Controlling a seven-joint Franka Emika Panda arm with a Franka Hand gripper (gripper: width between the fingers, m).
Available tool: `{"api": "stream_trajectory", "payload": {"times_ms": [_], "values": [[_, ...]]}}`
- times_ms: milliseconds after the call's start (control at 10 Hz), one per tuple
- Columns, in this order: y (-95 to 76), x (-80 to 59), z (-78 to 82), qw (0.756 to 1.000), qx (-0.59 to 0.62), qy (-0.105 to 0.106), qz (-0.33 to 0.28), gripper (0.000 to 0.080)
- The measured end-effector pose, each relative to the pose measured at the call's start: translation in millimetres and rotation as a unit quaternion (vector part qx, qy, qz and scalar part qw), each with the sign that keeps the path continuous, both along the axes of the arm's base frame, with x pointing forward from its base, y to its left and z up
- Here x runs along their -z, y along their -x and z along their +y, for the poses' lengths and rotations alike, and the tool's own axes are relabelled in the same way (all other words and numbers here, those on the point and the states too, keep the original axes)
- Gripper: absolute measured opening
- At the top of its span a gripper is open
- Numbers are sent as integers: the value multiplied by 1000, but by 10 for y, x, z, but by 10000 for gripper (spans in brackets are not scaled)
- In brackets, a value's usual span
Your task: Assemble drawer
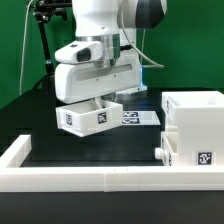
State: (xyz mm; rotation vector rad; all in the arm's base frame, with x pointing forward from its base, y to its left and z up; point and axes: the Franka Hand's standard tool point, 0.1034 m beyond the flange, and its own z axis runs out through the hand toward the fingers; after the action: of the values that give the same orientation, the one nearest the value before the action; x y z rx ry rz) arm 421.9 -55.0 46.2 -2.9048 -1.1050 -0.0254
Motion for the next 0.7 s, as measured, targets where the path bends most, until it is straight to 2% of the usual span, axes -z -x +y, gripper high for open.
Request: {"api": "stream_trajectory", "payload": {"times_ms": [200, 700], "values": [[-136, -62, 25, 996, -92, 11, -12, 42], [-108, -40, -20, 970, -243, 16, -12, 43]]}}
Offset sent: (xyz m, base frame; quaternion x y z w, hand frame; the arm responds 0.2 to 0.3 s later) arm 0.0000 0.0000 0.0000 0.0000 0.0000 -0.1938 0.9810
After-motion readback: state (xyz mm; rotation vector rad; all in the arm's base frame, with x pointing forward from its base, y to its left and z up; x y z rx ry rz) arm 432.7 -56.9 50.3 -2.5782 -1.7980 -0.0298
